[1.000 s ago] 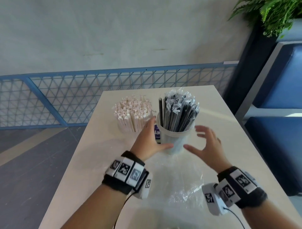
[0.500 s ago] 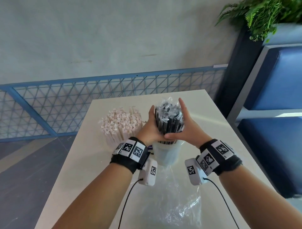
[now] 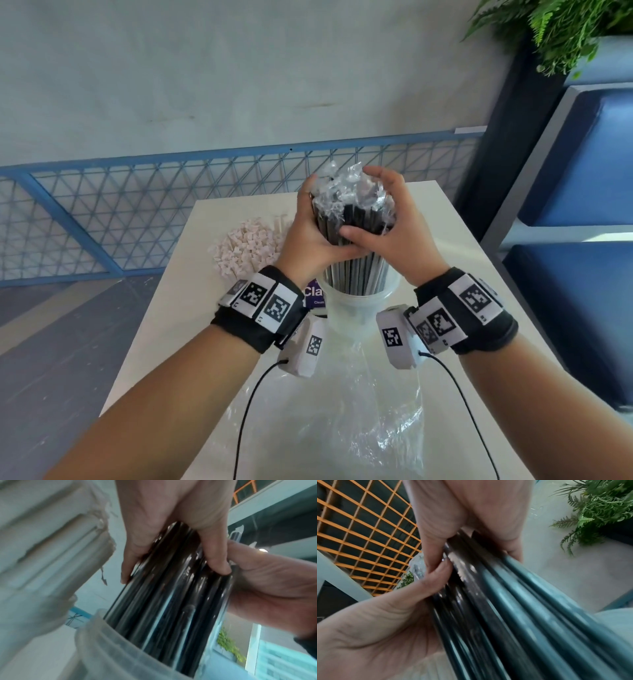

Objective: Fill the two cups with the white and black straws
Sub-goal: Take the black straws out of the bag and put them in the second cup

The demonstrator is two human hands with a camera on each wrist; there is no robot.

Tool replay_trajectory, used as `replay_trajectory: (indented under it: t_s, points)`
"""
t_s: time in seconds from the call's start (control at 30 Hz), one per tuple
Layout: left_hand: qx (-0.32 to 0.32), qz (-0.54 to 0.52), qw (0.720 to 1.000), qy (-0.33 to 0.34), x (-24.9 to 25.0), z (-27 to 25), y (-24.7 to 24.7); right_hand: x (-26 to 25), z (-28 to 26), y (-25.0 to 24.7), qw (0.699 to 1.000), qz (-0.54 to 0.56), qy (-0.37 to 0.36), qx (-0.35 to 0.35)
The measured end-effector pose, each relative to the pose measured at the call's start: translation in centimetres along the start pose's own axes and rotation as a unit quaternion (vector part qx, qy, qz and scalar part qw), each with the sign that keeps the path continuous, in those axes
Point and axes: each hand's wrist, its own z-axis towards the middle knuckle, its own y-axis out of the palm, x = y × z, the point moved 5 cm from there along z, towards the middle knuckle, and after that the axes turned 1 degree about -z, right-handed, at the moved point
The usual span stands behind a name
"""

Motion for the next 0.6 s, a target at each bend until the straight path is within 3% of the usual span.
replay_trajectory:
  t_s: [0.13,0.2,0.33,0.4,0.5,0.6]
  points:
    - [0.019,0.149,0.984,0.099,1.7,-0.6,-0.6,1.1,-0.6,-0.3,1.0,-0.028,-0.015,-0.001]
    - [-0.003,0.183,0.975,0.124,1.9,-0.9,-0.3,1.8,-1.2,-0.1,0.997,-0.072,-0.012,-0.005]
    - [-0.134,0.351,0.926,0.043,-1.1,-0.9,1.2,3.6,-2.2,1.6,0.989,-0.113,0.057,-0.08]
    - [-0.148,0.36,0.921,0.037,-1.8,-0.9,1.5,3.9,-2.4,1.7,0.987,-0.112,0.065,-0.092]
    - [-0.15,0.297,0.943,0.025,-1.5,-0.9,1.5,3.7,-2.3,0.4,0.994,-0.095,0.04,-0.041]
    - [-0.103,0.294,0.948,0.067,0.2,-0.8,1.0,4.4,-2.3,-0.4,0.994,-0.061,0.079,-0.05]
